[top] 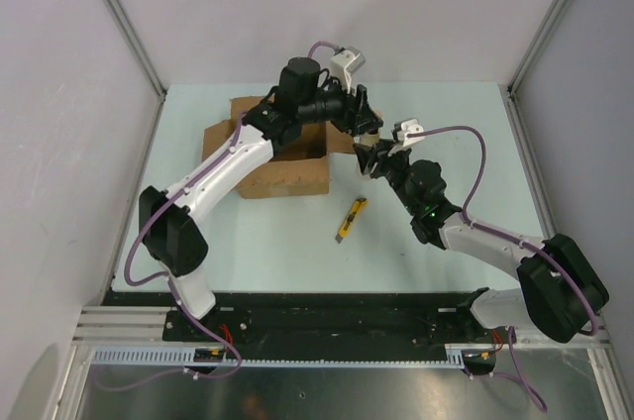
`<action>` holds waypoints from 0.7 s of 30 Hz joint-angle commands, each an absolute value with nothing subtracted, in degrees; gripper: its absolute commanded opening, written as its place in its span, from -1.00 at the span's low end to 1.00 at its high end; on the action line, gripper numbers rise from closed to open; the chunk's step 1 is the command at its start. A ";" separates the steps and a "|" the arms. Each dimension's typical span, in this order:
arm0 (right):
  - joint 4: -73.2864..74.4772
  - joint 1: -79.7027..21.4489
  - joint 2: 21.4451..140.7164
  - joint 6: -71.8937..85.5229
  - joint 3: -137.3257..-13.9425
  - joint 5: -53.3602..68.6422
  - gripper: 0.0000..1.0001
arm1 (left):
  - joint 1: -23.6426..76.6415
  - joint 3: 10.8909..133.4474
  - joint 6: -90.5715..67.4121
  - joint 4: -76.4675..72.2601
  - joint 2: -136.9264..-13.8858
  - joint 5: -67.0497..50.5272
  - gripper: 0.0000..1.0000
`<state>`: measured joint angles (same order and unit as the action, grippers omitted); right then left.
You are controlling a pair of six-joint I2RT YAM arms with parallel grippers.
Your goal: Unpack the express box
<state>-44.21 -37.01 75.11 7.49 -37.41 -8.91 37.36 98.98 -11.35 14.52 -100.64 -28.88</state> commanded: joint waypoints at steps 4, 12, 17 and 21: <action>-50.45 -36.56 71.63 6.68 -40.61 -7.82 -1.00 | 38.06 99.05 -8.88 13.01 -101.78 -28.74 0.15; -50.36 -35.86 71.63 6.59 -40.78 -8.00 -1.00 | 38.14 98.79 -8.70 13.01 -103.09 -30.24 -0.16; -47.12 -35.51 70.93 7.64 -40.78 -10.98 -0.51 | 38.14 100.45 -8.17 12.92 -103.62 -27.34 -0.95; -40.89 -33.85 67.77 9.74 -40.96 -12.04 0.50 | 38.23 103.35 -8.61 12.48 -105.99 -23.84 -1.00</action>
